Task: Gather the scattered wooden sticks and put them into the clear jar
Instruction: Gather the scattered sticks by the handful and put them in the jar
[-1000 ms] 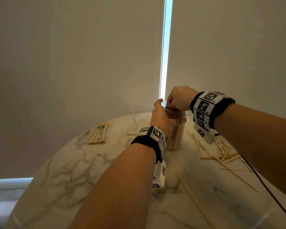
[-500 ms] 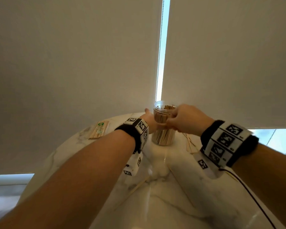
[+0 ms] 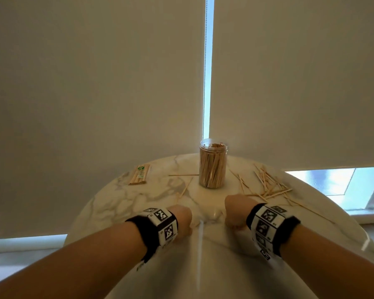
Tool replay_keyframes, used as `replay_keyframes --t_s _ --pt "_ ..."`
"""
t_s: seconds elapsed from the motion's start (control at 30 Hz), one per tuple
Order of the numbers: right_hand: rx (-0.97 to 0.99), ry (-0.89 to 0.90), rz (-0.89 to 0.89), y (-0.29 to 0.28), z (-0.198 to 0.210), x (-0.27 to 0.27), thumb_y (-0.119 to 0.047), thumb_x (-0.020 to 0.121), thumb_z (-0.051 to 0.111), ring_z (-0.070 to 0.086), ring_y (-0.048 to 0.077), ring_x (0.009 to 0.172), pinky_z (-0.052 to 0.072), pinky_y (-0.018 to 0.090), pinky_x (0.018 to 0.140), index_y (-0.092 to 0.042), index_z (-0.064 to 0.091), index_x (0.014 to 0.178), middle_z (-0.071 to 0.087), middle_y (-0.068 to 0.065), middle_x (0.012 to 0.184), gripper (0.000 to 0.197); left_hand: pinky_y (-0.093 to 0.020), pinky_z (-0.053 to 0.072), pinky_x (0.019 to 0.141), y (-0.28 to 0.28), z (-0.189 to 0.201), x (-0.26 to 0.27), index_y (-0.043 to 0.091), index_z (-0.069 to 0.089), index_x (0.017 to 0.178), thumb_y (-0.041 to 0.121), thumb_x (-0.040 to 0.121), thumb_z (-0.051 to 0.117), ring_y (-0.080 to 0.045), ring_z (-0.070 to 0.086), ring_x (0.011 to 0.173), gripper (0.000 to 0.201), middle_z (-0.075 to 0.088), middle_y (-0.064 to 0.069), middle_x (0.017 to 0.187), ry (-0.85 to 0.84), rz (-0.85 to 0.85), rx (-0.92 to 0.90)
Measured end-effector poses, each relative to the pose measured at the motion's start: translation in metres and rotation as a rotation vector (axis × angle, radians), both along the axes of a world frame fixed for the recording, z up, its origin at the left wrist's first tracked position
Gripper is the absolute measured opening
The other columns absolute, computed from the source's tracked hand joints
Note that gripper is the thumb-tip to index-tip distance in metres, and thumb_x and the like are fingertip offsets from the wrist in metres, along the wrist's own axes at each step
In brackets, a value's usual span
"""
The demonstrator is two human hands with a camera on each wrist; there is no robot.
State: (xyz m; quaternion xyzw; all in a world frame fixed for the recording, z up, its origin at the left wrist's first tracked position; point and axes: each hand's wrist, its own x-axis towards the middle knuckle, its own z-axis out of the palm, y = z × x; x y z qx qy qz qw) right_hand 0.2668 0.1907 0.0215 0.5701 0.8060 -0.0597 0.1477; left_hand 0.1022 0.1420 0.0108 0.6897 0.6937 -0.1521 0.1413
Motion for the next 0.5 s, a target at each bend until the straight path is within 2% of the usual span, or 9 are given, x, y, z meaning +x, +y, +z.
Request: replay_keyframes --t_s 0.07,0.13,0.2,0.27,0.33,0.4,0.43,0.5 --pt "0.013 0.007 0.013 -0.009 -0.003 0.004 -0.022 0.092 0.063 0.065 0.025 0.103 0.048 0.028 0.077 -0.008 0.064 0.113 0.067 0.011 0.115 0.025 -0.033 0.047 0.085 -0.004 -0.002 0.006 -0.002 0.059 0.126 0.019 0.104 0.049 -0.033 0.061 0.114 0.032 0.063 -0.018 0.122 -0.002 -0.001 0.011" --pt "0.012 0.024 0.010 -0.016 -0.004 0.006 -0.022 0.093 0.063 0.064 0.026 0.108 0.050 0.029 0.082 -0.007 0.064 0.117 0.067 0.011 0.118 0.029 -0.034 0.049 0.089 -0.009 -0.001 0.010 -0.002 0.059 0.126 0.016 0.103 0.050 -0.033 0.061 0.116 0.032 0.062 -0.018 0.128 0.017 -0.029 0.028" --pt "-0.024 0.058 -0.024 -0.024 -0.004 0.010 -0.022 0.093 0.061 0.064 0.025 0.104 0.050 0.029 0.081 -0.007 0.064 0.112 0.067 0.010 0.113 0.024 -0.033 0.049 0.088 -0.012 -0.001 0.010 0.000 0.060 0.126 0.021 0.101 0.053 -0.032 0.061 0.116 0.034 0.062 -0.017 0.128 0.024 -0.030 0.031" --pt "-0.046 0.164 -0.064 -0.029 -0.003 0.014 -0.023 0.091 0.061 0.063 0.021 0.088 0.050 0.027 0.071 -0.010 0.062 0.091 0.066 0.006 0.096 0.013 -0.033 0.048 0.086 -0.010 -0.003 0.006 0.001 0.059 0.127 0.025 0.102 0.051 -0.031 0.061 0.115 0.035 0.063 -0.016 0.123 -0.021 0.032 0.056" --pt "-0.049 0.397 -0.104 -0.031 -0.002 0.018 -0.025 0.089 0.062 0.061 0.018 0.073 0.052 0.029 0.066 -0.010 0.063 0.082 0.066 0.003 0.081 0.016 -0.032 0.048 0.080 -0.006 -0.006 0.000 -0.002 0.056 0.125 0.023 0.104 0.044 -0.031 0.064 0.105 0.035 0.062 -0.016 0.111 -0.211 0.149 0.167" --pt "-0.049 0.663 -0.117 -0.034 0.000 0.016 -0.023 0.088 0.063 0.064 0.015 0.068 0.058 0.033 0.072 -0.009 0.068 0.090 0.071 0.004 0.080 0.015 -0.034 0.050 0.074 0.003 -0.007 -0.003 -0.007 0.051 0.127 0.023 0.105 0.038 -0.035 0.065 0.095 0.040 0.064 -0.022 0.112 -0.522 0.301 0.325" --pt "-0.043 0.784 -0.114 -0.036 0.002 0.014 -0.022 0.088 0.064 0.067 0.015 0.069 0.060 0.034 0.074 -0.009 0.069 0.092 0.073 0.004 0.082 0.015 -0.034 0.049 0.067 0.004 -0.004 -0.001 -0.005 0.049 0.130 0.029 0.105 0.037 -0.034 0.063 0.087 0.044 0.064 -0.022 0.112 -0.700 0.391 0.371" --pt "-0.029 0.955 -0.091 -0.040 0.006 0.006 -0.020 0.088 0.065 0.070 0.016 0.073 0.062 0.035 0.074 -0.008 0.068 0.094 0.075 0.005 0.085 0.015 -0.028 0.043 0.054 0.005 0.003 0.006 0.003 0.049 0.128 0.052 0.103 0.033 -0.022 0.052 0.066 0.057 0.061 -0.013 0.093 -0.989 0.518 0.367"
